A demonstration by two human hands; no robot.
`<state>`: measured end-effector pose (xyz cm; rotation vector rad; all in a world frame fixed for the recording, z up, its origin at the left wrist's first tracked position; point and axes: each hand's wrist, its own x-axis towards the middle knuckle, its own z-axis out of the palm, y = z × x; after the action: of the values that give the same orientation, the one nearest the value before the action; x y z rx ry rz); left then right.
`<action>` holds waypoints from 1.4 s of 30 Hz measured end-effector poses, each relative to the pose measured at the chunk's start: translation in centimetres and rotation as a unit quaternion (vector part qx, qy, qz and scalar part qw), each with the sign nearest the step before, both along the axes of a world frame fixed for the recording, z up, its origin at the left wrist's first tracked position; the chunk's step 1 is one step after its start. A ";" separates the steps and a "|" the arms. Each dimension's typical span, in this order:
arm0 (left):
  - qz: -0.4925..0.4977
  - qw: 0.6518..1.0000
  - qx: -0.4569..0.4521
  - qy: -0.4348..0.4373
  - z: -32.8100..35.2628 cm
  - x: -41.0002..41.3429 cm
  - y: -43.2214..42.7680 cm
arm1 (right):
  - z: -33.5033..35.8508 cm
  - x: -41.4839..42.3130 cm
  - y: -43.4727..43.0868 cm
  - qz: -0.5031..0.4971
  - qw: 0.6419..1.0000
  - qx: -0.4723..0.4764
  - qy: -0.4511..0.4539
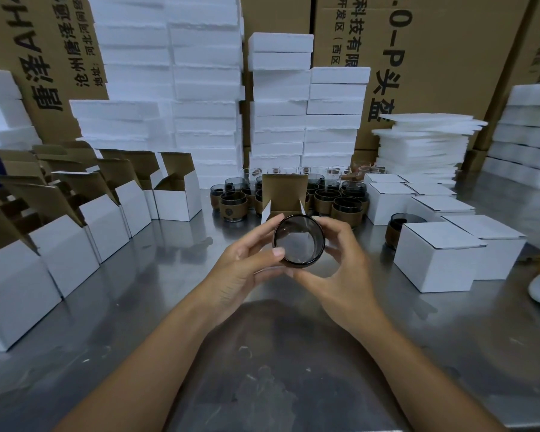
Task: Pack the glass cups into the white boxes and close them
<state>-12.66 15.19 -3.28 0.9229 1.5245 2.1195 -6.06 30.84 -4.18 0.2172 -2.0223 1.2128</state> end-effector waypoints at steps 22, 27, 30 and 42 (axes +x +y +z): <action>0.084 0.990 -0.108 0.022 -0.5 0.2 0.5 | 1.5 0.3 -0.1 0.146 0.915 -0.259 -0.274; 0.090 0.988 -0.120 0.033 -0.5 0.3 0.5 | 1.6 0.3 -0.2 0.138 0.914 -0.266 -0.274; 0.099 0.985 -0.131 0.050 -0.4 0.3 0.5 | 1.7 0.4 -0.2 0.149 0.915 -0.276 -0.254; 0.194 0.953 -0.162 0.167 -0.5 0.2 0.8 | 1.3 0.4 -0.1 0.102 0.961 -0.229 -0.117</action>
<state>-12.41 16.01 -3.81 0.9548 2.3094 1.9263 -5.64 30.79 -2.92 0.0573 -1.8784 1.8750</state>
